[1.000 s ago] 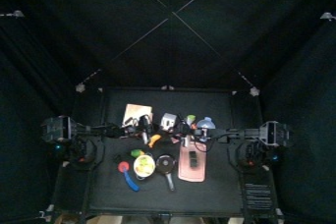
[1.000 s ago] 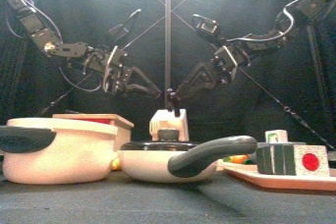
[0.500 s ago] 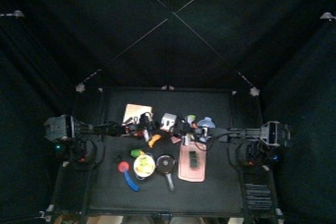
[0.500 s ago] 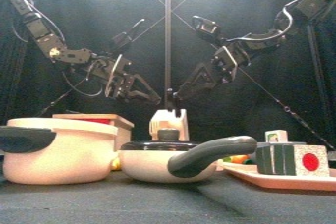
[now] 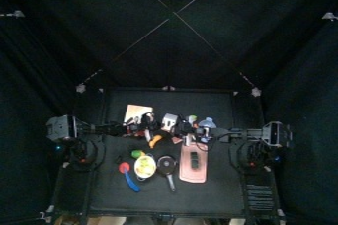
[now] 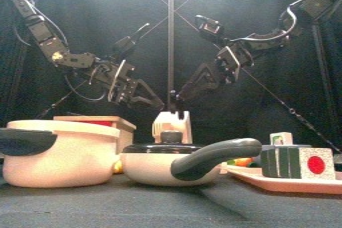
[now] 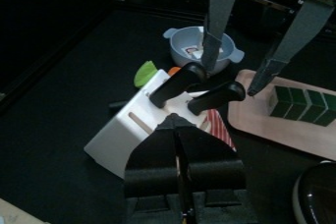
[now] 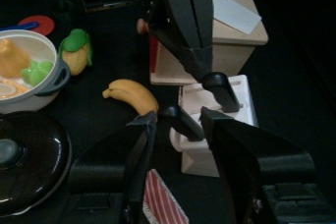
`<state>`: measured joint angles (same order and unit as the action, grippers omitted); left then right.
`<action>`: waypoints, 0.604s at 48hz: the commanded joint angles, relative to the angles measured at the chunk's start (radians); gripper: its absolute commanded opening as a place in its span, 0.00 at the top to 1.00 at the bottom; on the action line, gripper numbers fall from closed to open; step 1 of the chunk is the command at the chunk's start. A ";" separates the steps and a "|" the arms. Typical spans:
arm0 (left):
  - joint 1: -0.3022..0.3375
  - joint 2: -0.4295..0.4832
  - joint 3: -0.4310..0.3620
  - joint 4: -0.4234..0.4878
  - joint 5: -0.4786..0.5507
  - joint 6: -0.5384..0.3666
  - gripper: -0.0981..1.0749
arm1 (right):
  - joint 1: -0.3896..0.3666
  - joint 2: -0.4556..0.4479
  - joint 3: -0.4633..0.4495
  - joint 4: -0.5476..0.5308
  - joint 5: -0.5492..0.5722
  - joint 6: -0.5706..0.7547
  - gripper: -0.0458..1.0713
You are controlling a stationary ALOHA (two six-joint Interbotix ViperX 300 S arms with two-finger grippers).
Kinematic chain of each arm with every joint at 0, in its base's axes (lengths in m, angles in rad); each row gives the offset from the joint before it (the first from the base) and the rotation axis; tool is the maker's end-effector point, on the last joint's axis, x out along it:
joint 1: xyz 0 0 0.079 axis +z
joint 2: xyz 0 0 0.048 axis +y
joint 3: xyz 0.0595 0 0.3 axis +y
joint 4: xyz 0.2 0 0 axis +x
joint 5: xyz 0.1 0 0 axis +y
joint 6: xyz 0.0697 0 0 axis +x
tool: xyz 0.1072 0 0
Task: Grab pairing knife
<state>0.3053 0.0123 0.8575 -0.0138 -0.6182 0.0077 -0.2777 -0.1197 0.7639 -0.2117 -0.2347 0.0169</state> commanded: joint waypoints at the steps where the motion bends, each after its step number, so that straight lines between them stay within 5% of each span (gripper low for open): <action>1: 0.012 0.012 -0.040 0.003 -0.005 0.002 0.82 | -0.006 -0.018 -0.023 0.003 -0.003 0.002 0.25; 29: 0.017 0.061 -0.072 0.012 -0.005 0.002 0.82 | -0.020 0.029 -0.078 0.000 0.051 0.002 0.25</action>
<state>0.3175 0.0813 0.8007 -0.0031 -0.6197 0.0077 -0.2976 -0.0813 0.7118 -0.2117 -0.1871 0.0184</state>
